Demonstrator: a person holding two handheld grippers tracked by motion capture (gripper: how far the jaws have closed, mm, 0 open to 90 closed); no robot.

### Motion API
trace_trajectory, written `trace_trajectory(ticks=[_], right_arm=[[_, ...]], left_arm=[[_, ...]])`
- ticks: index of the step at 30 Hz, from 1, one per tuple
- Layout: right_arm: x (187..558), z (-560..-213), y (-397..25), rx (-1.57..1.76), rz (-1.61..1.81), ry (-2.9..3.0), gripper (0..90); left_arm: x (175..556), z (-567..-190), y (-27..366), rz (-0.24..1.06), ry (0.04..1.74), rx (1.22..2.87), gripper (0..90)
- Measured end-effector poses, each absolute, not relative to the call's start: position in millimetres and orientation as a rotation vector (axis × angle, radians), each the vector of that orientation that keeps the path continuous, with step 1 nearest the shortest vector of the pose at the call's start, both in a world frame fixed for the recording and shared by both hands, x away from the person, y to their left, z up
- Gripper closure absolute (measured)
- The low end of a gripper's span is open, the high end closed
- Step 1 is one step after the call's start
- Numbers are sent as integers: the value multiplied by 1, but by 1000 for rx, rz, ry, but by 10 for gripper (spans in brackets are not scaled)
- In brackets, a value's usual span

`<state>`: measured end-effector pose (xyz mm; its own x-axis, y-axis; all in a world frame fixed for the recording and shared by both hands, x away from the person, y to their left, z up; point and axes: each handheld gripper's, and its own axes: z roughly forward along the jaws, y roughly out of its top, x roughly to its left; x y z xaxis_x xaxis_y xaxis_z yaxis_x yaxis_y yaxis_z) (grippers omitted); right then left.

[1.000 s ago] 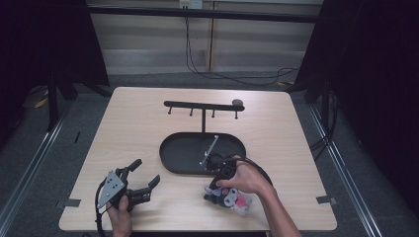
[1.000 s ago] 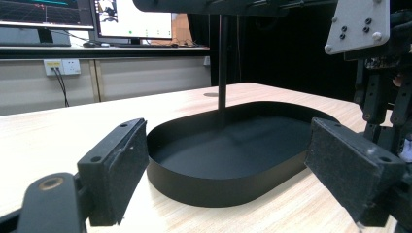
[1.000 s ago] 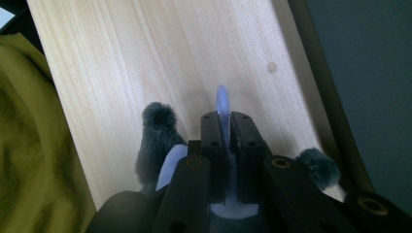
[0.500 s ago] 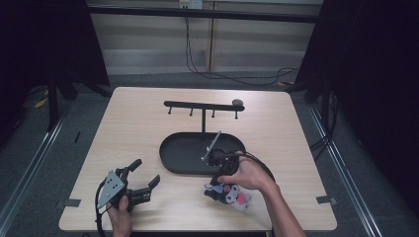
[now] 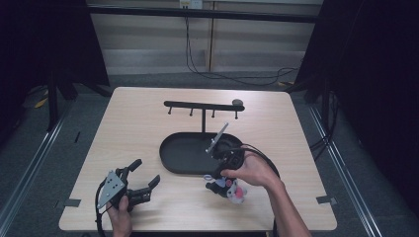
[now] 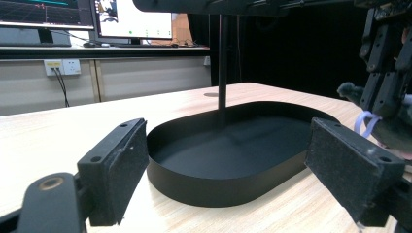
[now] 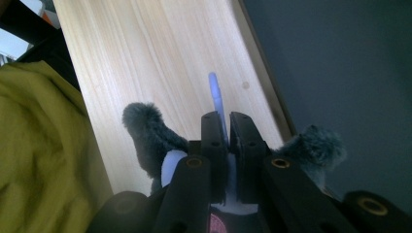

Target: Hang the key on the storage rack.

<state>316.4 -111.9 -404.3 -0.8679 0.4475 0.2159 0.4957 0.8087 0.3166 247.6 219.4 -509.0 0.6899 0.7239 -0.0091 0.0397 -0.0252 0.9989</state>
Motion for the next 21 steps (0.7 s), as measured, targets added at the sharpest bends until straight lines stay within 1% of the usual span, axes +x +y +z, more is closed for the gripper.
trace_trajectory(ticks=[13, 21], right_arm=[[316, -378, -117, -727, -691, -2882, 854], [318, -370, -119, -739, -733, -2883, 854]], left_arm=[[247, -509, 219, 611, 659, 1509, 154], [247, -509, 219, 613, 657, 1516, 155]])
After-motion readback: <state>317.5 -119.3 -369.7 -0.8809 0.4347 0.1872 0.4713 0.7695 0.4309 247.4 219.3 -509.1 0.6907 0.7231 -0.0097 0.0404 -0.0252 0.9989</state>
